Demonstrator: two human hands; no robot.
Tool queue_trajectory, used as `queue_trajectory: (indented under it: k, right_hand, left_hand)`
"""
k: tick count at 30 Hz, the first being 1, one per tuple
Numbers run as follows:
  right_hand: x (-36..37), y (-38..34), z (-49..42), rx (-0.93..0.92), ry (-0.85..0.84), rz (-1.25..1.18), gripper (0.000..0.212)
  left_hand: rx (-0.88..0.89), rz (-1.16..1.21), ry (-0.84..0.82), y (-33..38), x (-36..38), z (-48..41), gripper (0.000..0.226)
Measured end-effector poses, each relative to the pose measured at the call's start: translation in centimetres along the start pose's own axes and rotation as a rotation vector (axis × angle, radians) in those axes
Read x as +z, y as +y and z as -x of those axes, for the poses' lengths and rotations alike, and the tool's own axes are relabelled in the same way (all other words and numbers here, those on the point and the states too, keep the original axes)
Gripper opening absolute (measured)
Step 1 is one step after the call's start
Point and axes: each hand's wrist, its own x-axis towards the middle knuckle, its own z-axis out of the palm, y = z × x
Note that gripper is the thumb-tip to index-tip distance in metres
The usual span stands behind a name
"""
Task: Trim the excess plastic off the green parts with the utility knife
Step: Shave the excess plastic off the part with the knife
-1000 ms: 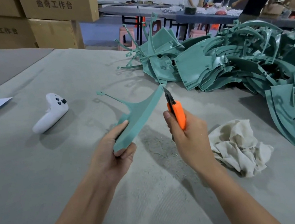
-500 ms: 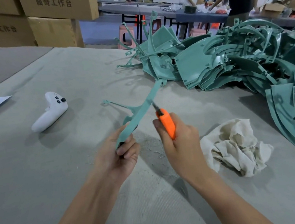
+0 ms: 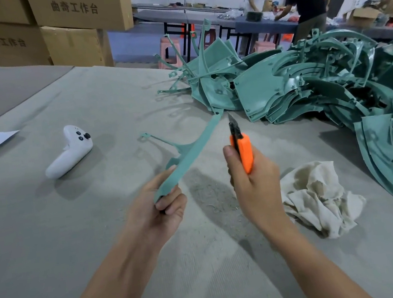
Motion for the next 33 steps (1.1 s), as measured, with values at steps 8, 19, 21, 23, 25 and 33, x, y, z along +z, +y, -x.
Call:
queue_trajectory:
  k: [8, 19, 21, 23, 25, 33]
  right_hand:
    - [-0.1, 0.5, -0.2, -0.007, -0.077, 0.061, 0.031]
    - [1.4, -2.4, 4.2, -0.245, -0.488, 0.010, 0.027]
    - [1.0, -2.0, 4.0, -0.143, -0.413, -0.035, 0.032]
    - [0.2, -0.9, 3.3, -0.003, -0.254, -0.024, 0.038]
    - [-1.1, 0.7, 2.1, 0.125, -0.137, 0.050, 0.034]
    - [-3.1, 2.7, 0.9, 0.331, 0.008, 0.031, 0.031]
  left_hand:
    - [0.018, -0.085, -0.010, 0.2, 0.0, -0.1, 0.048]
    - [0.133, -0.223, 0.145, 1.5, -0.2, -0.8, 0.030]
    - [0.157, -0.188, 0.204, 1.6, -0.3, -1.0, 0.032]
    - [0.199, -0.130, 0.246, 1.6, -0.5, -1.2, 0.027]
    - [0.229, -0.117, 0.283, 1.7, -0.5, -1.2, 0.021]
    - [0.258, 0.030, 0.193, 1.2, 0.5, -0.6, 0.016]
